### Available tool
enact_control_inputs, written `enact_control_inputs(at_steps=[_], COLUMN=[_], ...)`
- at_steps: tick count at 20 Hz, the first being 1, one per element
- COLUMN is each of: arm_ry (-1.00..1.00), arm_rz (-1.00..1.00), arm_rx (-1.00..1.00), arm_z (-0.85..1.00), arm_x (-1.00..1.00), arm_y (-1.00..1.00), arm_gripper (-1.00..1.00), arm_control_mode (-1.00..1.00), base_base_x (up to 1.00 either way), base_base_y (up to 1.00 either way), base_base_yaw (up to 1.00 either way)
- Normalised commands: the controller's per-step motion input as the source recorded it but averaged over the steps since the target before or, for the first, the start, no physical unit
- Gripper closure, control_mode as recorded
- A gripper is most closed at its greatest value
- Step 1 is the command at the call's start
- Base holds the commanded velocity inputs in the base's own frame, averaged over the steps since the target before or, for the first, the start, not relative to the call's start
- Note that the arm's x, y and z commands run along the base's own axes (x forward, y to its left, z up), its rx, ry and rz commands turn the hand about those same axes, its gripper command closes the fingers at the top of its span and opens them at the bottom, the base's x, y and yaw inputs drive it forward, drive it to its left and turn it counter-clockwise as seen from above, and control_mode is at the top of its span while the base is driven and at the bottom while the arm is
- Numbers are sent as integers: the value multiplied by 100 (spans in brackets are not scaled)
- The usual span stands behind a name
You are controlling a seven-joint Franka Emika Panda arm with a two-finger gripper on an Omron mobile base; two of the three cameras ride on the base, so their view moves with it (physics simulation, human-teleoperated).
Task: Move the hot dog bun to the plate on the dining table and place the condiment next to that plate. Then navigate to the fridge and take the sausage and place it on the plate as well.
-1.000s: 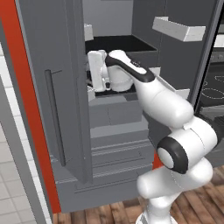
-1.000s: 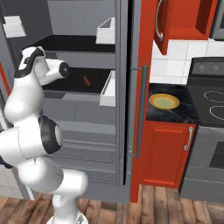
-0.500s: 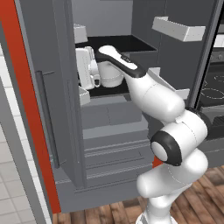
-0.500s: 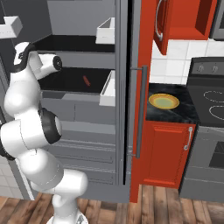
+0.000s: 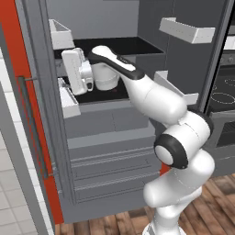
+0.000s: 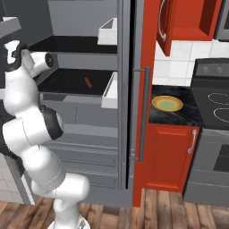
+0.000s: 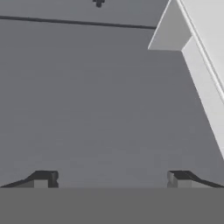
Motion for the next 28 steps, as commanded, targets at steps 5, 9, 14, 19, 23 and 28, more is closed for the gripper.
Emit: enact_control_inputs(at_steps=[5,9,14,19,23,28], arm_ry=[-4,-11,-29,-35,-31,-31], arm_rz=[10,3,1,0,0,0], arm_rx=[0,0,1,0,-3,-22], arm_z=[0,0,6,21,5,5], arm_x=[-22,-34,-37,-56,-61,-60], arm_y=[67,25,-56,-68,-66,-45], arm_gripper=[-100,-100,-100,-100,-100,-100], arm_control_mode=[-100,-100,-100,-100,-100,-100], base_base_x=[0,0,0,0,0,0], base_base_y=[0,0,0,0,0,0], base_base_yaw=[0,0,0,0,0,0])
